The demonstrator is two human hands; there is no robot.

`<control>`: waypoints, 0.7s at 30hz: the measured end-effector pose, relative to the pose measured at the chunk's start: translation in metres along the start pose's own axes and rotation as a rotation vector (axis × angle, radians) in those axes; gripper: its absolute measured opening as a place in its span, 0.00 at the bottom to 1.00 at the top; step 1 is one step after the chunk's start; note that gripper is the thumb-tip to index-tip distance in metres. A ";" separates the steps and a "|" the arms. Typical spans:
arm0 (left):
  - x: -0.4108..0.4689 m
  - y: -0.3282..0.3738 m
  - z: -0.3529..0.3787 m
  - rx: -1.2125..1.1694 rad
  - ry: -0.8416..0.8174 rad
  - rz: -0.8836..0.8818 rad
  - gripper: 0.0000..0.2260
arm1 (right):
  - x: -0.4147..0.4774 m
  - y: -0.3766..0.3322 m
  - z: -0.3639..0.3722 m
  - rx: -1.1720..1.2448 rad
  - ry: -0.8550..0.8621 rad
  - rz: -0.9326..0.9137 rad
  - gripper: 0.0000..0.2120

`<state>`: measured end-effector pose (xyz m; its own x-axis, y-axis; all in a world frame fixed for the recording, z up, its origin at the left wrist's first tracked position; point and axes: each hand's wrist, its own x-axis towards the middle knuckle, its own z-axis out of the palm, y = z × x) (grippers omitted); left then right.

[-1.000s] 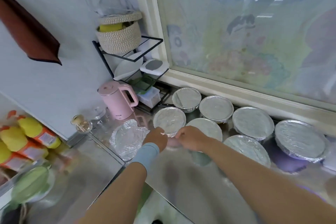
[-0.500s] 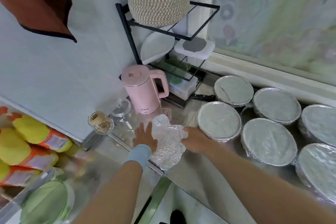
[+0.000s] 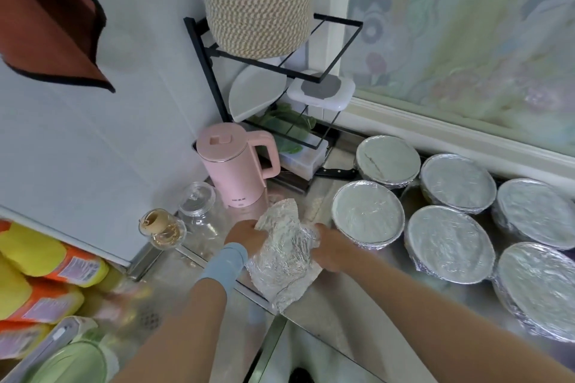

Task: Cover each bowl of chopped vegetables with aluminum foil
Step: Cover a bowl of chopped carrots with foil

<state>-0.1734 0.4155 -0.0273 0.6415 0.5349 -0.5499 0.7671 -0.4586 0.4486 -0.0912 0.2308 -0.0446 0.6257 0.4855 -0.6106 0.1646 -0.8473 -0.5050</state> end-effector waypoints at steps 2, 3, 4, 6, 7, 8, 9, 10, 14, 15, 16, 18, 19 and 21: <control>-0.012 0.015 -0.010 -0.054 -0.018 0.050 0.04 | -0.014 0.002 -0.019 -0.021 0.010 -0.035 0.30; -0.019 0.024 -0.015 -0.074 -0.037 0.064 0.05 | -0.020 0.005 -0.029 -0.012 0.029 -0.049 0.30; -0.026 0.032 -0.018 -0.093 -0.072 0.073 0.04 | -0.027 0.009 -0.039 0.024 0.049 -0.053 0.29; -0.041 0.047 -0.022 -0.125 -0.144 0.061 0.12 | -0.043 0.017 -0.059 0.133 0.103 -0.046 0.28; -0.050 0.055 -0.023 -0.145 -0.164 0.050 0.17 | -0.051 0.022 -0.068 0.189 0.103 -0.048 0.27; -0.059 0.063 -0.023 -0.167 -0.172 0.053 0.20 | -0.058 0.026 -0.078 0.209 0.088 -0.050 0.22; -0.068 0.072 -0.021 -0.189 -0.164 0.069 0.20 | -0.066 0.030 -0.088 0.175 0.075 -0.080 0.16; -0.077 0.080 -0.018 -0.219 -0.143 0.081 0.19 | -0.075 0.035 -0.098 0.121 0.072 -0.104 0.14; -0.115 0.117 0.006 -0.357 -0.085 0.127 0.15 | -0.108 0.074 -0.134 0.113 0.125 -0.162 0.20; -0.122 0.126 0.016 -0.391 -0.080 0.121 0.20 | -0.117 0.086 -0.142 0.128 0.135 -0.175 0.19; -0.128 0.134 0.028 -0.405 -0.082 0.105 0.26 | -0.127 0.101 -0.150 0.149 0.147 -0.176 0.15; -0.143 0.151 0.054 -0.378 -0.063 0.098 0.34 | -0.143 0.133 -0.164 0.181 0.171 -0.167 0.10; -0.150 0.159 0.068 -0.355 -0.058 0.109 0.36 | -0.151 0.150 -0.171 0.202 0.184 -0.158 0.11; -0.168 0.177 0.098 -0.271 -0.088 0.132 0.37 | -0.169 0.184 -0.186 0.239 0.189 -0.141 0.10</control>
<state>-0.1462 0.1754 0.0756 0.7415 0.4145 -0.5276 0.6598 -0.3081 0.6853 -0.0250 -0.0476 0.0788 0.7437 0.5265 -0.4119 0.0902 -0.6895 -0.7186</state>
